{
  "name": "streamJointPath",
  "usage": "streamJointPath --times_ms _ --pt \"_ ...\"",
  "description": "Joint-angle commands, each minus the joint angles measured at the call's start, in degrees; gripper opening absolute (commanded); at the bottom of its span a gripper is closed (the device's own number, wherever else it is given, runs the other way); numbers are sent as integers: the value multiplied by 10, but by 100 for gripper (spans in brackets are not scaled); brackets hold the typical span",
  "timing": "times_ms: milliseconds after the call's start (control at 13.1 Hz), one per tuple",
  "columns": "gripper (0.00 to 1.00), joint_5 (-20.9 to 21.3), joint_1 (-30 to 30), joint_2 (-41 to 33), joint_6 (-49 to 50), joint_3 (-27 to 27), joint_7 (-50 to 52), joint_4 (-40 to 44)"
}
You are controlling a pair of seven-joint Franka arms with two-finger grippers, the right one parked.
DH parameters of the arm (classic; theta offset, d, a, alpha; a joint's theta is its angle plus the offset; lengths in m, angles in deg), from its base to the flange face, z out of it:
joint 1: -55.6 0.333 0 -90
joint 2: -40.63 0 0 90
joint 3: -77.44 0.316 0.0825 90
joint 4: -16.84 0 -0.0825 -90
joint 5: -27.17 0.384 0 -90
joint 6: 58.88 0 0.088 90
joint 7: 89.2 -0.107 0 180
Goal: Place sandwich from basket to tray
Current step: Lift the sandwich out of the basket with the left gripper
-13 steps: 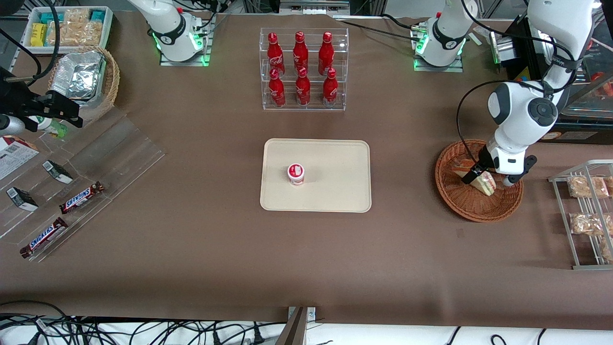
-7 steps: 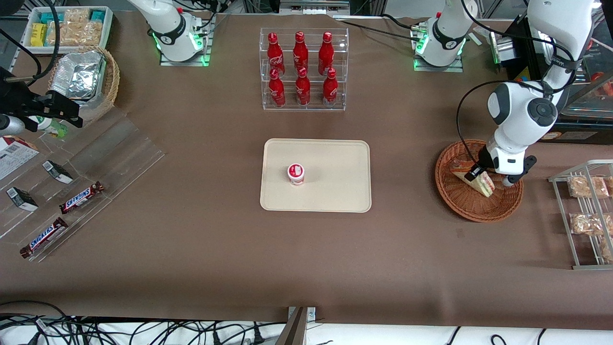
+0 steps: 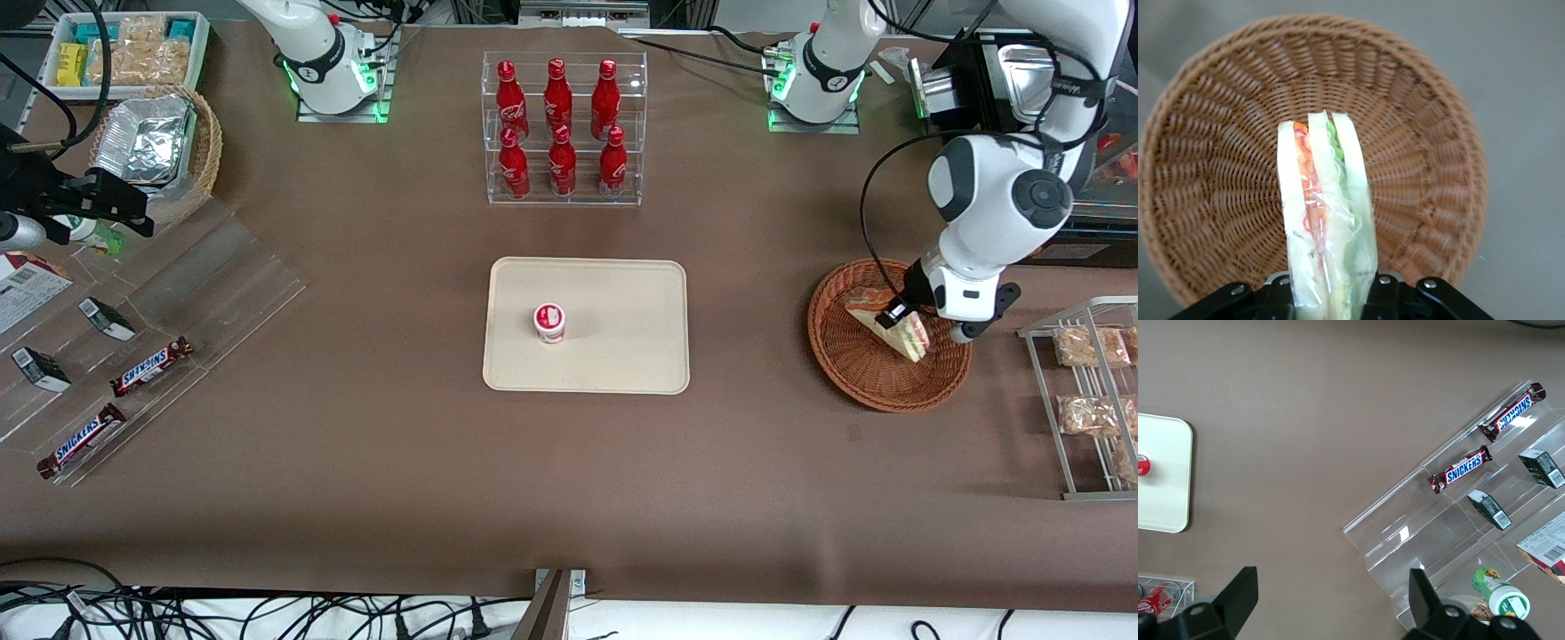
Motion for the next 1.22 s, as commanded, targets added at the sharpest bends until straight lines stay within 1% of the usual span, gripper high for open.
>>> streamJointPath --times_ms 0,76,305,458,534,687,840,1145 --pt "3 14 1 -14 124 -14 -4 83" --pt "3 14 0 -13 178 -17 -5 118" --pt "3 14 0 -12 294 -18 -13 210" --pt "3 13 -3 -12 358 -21 -49 258" --pt "3 13 -4 -12 377 -32 -72 279" --pt "2 10 -5 -11 392 -65 -105 304" --pt "2 7 -5 -12 391 -108 -123 308" --pt "3 5 -6 0 384 -201 -125 311"
